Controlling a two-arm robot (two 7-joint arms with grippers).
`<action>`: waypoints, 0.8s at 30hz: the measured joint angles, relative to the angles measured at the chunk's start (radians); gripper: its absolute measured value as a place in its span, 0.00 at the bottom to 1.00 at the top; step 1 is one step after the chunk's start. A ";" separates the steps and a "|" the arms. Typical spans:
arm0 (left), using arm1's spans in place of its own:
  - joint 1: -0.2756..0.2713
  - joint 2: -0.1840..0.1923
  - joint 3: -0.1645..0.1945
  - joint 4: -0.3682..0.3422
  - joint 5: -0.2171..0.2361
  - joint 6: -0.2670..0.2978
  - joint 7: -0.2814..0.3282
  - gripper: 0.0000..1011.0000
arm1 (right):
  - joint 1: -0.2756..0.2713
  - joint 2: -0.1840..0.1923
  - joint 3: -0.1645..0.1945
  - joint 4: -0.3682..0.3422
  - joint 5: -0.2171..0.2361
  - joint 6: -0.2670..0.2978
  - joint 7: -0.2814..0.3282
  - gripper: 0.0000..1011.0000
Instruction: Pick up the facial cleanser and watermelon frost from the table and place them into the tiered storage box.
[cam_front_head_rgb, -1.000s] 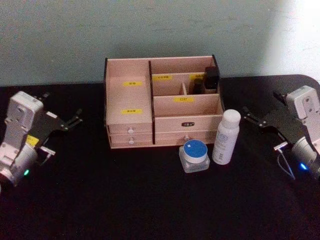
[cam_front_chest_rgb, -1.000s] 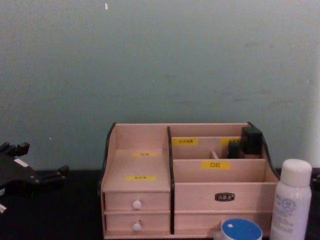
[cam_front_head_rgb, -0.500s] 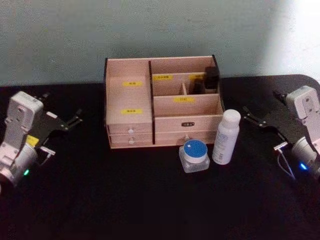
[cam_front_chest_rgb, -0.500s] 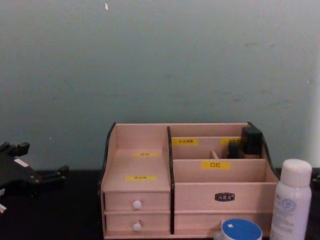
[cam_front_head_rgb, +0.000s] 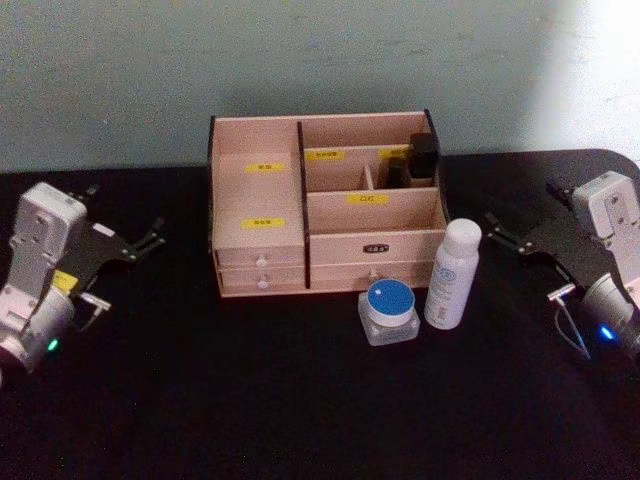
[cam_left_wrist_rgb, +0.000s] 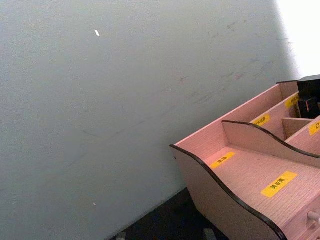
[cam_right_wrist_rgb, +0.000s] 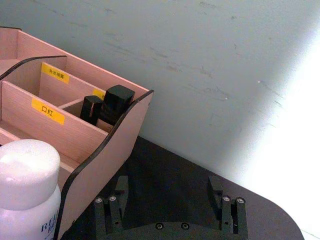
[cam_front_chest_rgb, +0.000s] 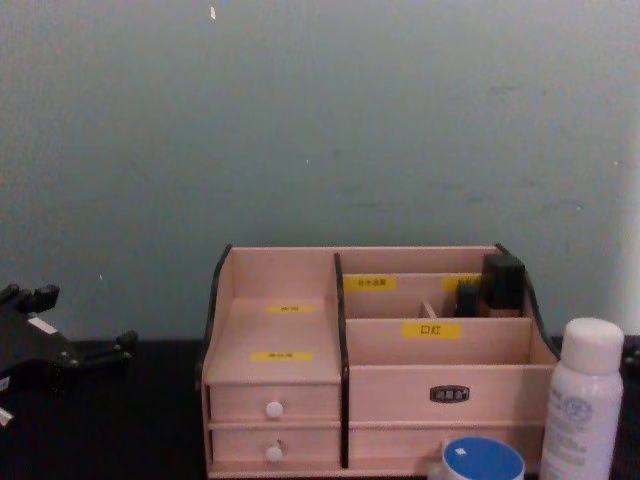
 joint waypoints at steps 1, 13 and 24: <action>0.000 0.000 0.000 0.000 0.000 0.000 0.000 0.99 | 0.000 0.000 0.000 0.000 0.000 0.000 0.000 0.99; 0.000 0.000 0.000 0.000 0.000 0.000 0.000 0.99 | -0.082 0.031 0.059 -0.073 0.033 0.022 0.047 0.99; 0.000 0.000 0.000 0.000 0.000 0.000 0.000 0.99 | -0.218 0.100 0.123 -0.215 0.125 0.098 0.133 0.99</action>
